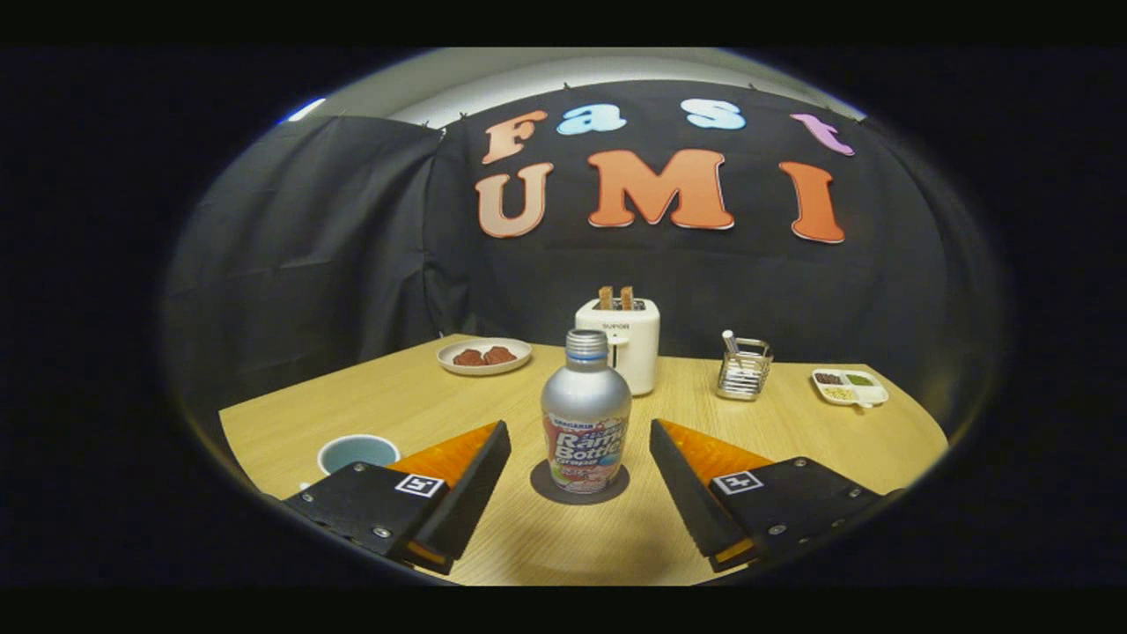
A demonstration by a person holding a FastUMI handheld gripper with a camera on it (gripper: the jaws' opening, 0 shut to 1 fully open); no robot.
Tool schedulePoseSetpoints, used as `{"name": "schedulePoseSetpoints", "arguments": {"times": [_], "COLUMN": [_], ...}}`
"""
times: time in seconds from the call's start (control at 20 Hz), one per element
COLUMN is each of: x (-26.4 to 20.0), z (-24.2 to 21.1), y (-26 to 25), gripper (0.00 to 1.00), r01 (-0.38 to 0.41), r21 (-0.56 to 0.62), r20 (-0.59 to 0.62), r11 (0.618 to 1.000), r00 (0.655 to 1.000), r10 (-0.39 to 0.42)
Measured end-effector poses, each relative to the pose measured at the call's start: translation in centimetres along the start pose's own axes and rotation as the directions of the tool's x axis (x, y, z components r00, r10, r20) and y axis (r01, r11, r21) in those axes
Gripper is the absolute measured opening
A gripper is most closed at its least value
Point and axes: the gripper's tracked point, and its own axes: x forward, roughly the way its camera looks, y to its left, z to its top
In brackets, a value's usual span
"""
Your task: Take the bottle from table, then pour the juice into the cup, finally place the bottle on the coaster
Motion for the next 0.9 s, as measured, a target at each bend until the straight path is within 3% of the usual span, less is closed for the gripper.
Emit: {"name": "schedulePoseSetpoints", "arguments": {"times": [0.35,0.5,0.65,0.9], "x": [-8.5,-11.0,-13.7,-16.7], "z": [6.0,7.3,8.6,9.8], "y": [-0.6,-1.9,-3.8,-5.1], "gripper": [0.95,0.95,0.95,0.95], "r01": [0.029,0.061,0.133,0.154], "r21": [0.017,0.048,0.0,0.007], "r20": [0.176,0.208,0.24,0.239], "r11": [0.999,0.997,0.991,0.988], "r00": [0.984,0.976,0.962,0.959], "r10": [-0.031,-0.07,-0.129,-0.151]}}
